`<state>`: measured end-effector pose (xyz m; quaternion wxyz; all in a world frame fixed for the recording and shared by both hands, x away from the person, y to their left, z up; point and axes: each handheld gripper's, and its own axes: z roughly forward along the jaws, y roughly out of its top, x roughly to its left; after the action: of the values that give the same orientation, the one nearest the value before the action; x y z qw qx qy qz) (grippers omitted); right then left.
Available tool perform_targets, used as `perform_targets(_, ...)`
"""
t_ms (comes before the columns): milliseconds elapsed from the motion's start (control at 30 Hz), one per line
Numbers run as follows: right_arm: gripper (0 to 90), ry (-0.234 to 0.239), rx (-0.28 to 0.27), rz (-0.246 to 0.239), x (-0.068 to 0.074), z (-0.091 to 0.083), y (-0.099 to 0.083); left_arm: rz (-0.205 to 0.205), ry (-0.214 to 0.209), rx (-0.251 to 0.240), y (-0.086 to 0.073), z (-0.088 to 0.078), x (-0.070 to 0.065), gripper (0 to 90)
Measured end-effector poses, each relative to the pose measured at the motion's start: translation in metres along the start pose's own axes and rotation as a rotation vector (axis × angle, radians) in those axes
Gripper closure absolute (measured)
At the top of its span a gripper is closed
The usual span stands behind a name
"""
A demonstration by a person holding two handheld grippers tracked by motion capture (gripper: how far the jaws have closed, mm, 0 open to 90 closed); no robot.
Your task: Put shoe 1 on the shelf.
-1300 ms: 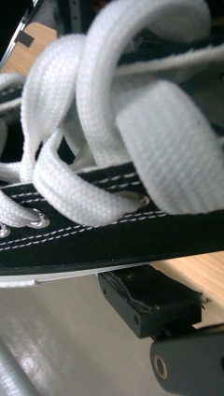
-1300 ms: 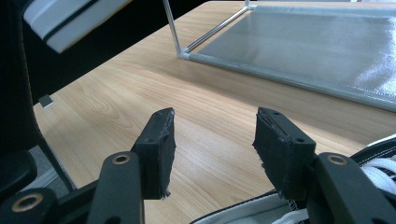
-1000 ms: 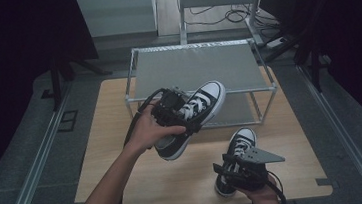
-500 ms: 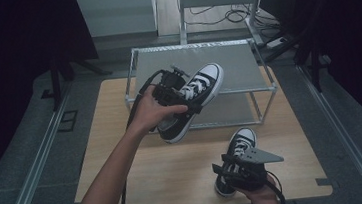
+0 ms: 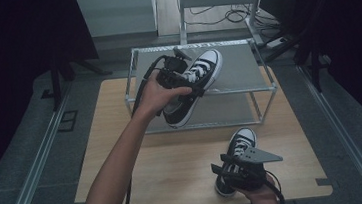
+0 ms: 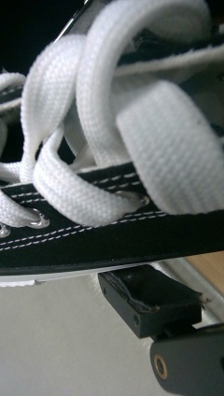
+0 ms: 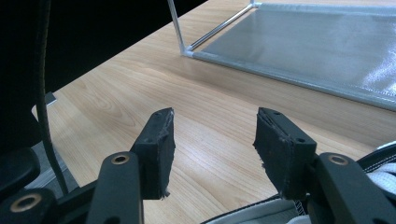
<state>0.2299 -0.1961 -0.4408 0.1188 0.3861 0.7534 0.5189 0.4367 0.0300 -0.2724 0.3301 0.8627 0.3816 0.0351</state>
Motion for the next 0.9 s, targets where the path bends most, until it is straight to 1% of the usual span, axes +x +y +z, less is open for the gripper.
perform_targets(33, 47.0, 0.000, 0.000, 0.000, 0.000, 0.000, 0.000, 0.000, 0.000, 0.000, 0.000, 0.000, 0.000, 13.7)
perform_targets(100, 47.0, 0.000, 0.001, -0.002, 0.000, 0.000, 0.000, -0.015, 0.021, 0.011, 0.008, 0.002, 0.004, 13.7)
perform_targets(133, 47.0, 0.000, 0.002, -0.001, 0.000, 0.000, 0.000, -0.015, 0.021, 0.011, 0.008, 0.002, 0.004, 13.7)
perform_targets(167, 47.0, 0.000, 0.002, -0.001, 0.000, 0.000, 0.000, -0.009, 0.026, 0.024, 0.010, 0.002, 0.006, 13.7)
perform_targets(233, 47.0, 0.001, 0.000, 0.000, 0.000, 0.001, 0.001, -0.025, 0.037, 0.029, 0.019, 0.004, 0.010, 13.7)
perform_targets(267, 47.0, 0.001, 0.000, 0.000, 0.000, 0.001, 0.001, -0.025, 0.037, 0.029, 0.019, 0.004, 0.010, 13.7)
perform_targets(333, 47.0, 0.004, 0.004, -0.001, 0.000, 0.001, 0.001, -0.041, 0.059, 0.020, 0.025, 0.004, 0.012, 13.7)
perform_targets(400, 46.9, 0.008, 0.007, -0.005, 0.001, 0.002, 0.001, -0.064, 0.064, 0.018, 0.030, 0.005, 0.016, 13.7)
perform_targets(467, 46.8, 0.009, 0.008, -0.005, 0.001, 0.002, 0.001, -0.079, 0.068, 0.015, 0.035, 0.007, 0.019, 13.7)
perform_targets(567, 46.8, 0.005, 0.003, 0.002, -0.001, 0.002, 0.000, -0.114, 0.096, 0.019, 0.043, 0.010, 0.026, 13.7)
perform_targets(633, 46.8, 0.003, 0.002, 0.004, -0.001, 0.002, 0.000, -0.128, 0.102, 0.025, 0.047, 0.011, 0.028, 13.7)
perform_targets(667, 46.8, 0.003, 0.003, 0.004, -0.001, 0.002, 0.000, -0.128, 0.102, 0.025, 0.047, 0.011, 0.028, 13.7)
perform_targets(733, 46.8, 0.004, 0.003, 0.003, -0.001, 0.002, 0.000, -0.154, 0.103, 0.019, 0.052, 0.013, 0.032, 13.7)
perform_targets(767, 46.8, 0.004, 0.004, 0.002, -0.001, 0.002, 0.000, -0.154, 0.103, 0.019, 0.052, 0.013, 0.032, 13.7)
perform_targets(833, 46.8, 0.005, 0.005, 0.003, -0.001, 0.002, 0.000, -0.188, 0.110, 0.010, 0.055, 0.014, 0.036, 13.7)
perform_targets(900, 46.8, 0.004, 0.005, 0.004, -0.001, 0.002, 0.000, -0.209, 0.123, 0.009, 0.057, 0.015, 0.040, 13.7)
